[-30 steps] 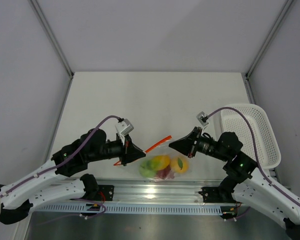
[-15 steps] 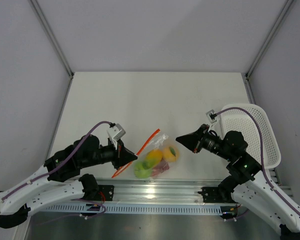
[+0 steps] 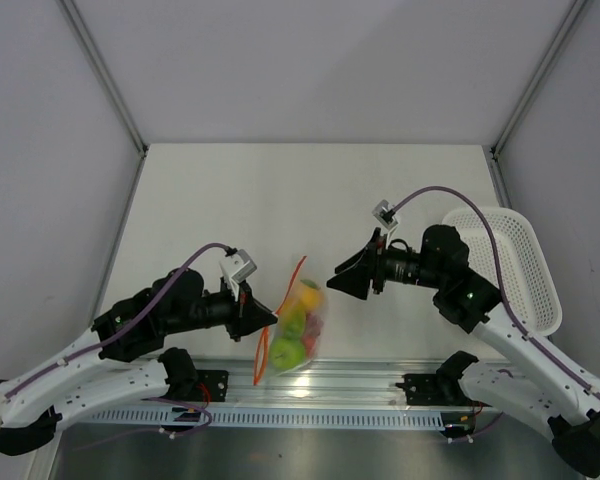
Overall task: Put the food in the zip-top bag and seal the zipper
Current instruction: Zip the zipper food storage bag at the center of the board.
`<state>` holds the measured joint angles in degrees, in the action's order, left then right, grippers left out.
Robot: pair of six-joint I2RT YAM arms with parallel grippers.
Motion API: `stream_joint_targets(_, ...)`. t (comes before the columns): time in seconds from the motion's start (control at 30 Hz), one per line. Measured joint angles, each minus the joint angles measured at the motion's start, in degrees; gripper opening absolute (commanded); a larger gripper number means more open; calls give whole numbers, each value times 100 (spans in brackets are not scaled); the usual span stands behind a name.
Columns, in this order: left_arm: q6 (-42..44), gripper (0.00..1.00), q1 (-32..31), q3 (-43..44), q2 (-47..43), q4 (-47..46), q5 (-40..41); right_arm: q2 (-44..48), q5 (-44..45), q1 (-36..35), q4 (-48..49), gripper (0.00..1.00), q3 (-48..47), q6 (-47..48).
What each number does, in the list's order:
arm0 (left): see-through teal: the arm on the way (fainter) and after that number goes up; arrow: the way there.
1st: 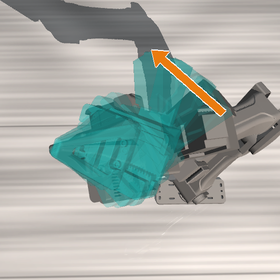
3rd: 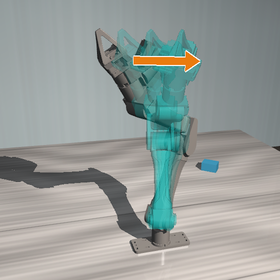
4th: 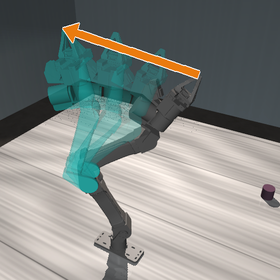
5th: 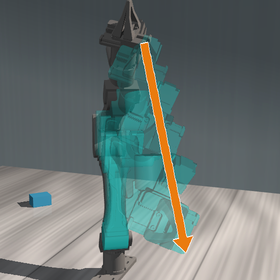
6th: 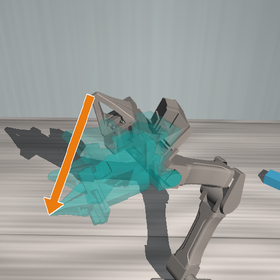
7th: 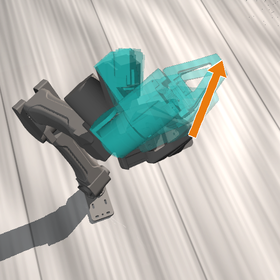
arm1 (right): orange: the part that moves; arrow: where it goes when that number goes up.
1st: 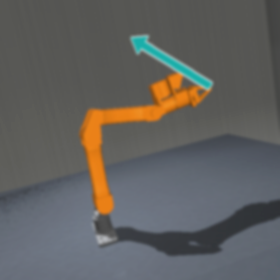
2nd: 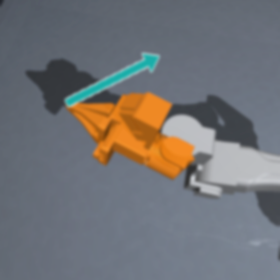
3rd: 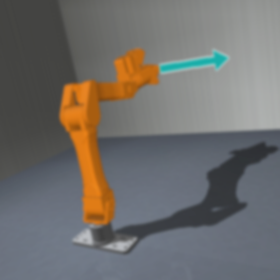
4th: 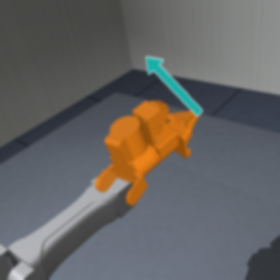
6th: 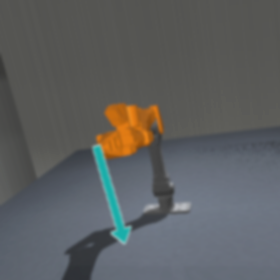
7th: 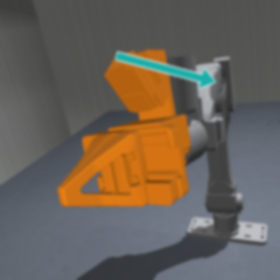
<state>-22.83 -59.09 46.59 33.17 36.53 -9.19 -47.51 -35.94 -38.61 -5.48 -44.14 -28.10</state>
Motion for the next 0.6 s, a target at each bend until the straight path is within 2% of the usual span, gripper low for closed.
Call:
stream_joint_targets(0.2,-2,1,0,2,44,-42,-114,-765,-367,96,122,63,-444,457)
stream_joint_targets(0.33,-2,1,0,11,61,-35,-155,-1368,-387,114,136,58,-592,396)
stream_joint_targets(0.6,-4,1,0,79,120,-28,-149,-1727,686,-286,-422,57,-1110,-743)
